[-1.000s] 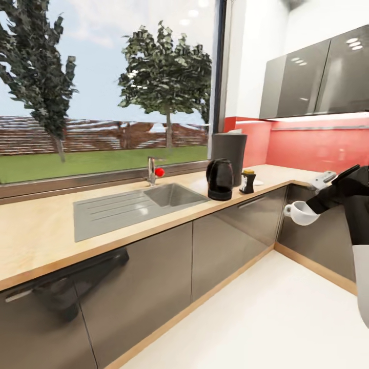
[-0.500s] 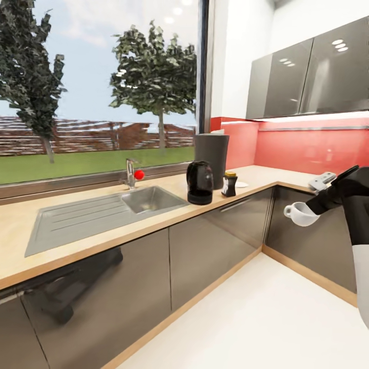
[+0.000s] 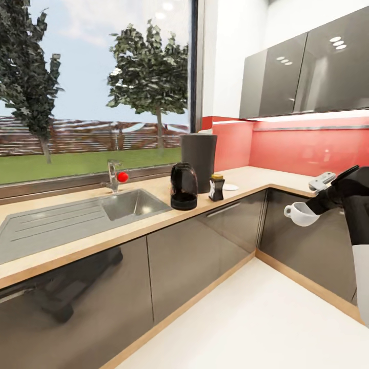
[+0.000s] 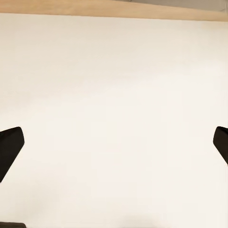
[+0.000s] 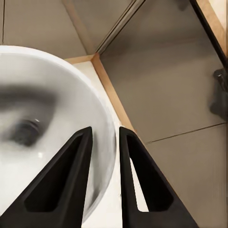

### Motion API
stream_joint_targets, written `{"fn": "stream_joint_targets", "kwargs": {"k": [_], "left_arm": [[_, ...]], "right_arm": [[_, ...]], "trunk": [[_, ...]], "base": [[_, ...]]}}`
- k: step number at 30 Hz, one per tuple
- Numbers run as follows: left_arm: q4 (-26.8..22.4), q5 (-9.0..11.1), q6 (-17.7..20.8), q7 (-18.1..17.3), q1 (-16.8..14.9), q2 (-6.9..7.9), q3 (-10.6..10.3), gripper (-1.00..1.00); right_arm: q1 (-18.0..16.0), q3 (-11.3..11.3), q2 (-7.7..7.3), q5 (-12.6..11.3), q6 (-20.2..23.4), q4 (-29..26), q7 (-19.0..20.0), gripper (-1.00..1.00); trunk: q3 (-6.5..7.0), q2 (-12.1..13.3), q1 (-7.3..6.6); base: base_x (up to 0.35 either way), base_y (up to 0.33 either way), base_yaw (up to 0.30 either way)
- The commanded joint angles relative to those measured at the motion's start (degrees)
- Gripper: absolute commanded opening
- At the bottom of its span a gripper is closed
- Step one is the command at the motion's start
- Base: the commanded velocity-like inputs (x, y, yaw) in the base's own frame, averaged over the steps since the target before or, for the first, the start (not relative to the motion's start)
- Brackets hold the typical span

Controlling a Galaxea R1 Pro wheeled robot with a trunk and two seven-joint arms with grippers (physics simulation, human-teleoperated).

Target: Set up a coffee station on the kitchen countertop: keep the coffee maker on the countertop, move the bottle of coffee from the kitchen shelf to the counter next to the coffee maker, place a paper coffee filter on top of the coffee maker, put the saucer next to the coffee maker with the coffee cup on the saucer, and place the electric kettle next to the coffee maker.

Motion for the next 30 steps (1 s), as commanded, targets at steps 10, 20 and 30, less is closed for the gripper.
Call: {"fn": "stream_joint_targets", "kwargs": {"k": [10, 20, 30], "left_arm": [[0.04, 0.23, 0.09, 5.57, -0.05, -0.21, -0.31, 1.0], [0.04, 0.23, 0.15, 5.99, -0.05, -0.24, -0.16, 1.0], [0.04, 0.23, 0.13, 6.01, -0.05, -0.25, -0.22, 1.0]], "right_arm": [[-0.03, 0.0, -0.02, 0.41, 0.61, -0.05, 0.66, -1.0], [-0.03, 0.0, -0.02, 0.44, 0.61, -0.08, 0.66, -1.0], [-0.04, 0.0, -0.02, 0.36, 0.61, -0.17, 0.66, -1.0]], "trunk": [[-0.07, -0.03, 0.02], [-0.07, -0.03, 0.02], [-0.07, -0.03, 0.02]], "base": [[0.213, -0.279, 0.0], [0.213, -0.279, 0.0], [0.213, -0.279, 0.0]]}}
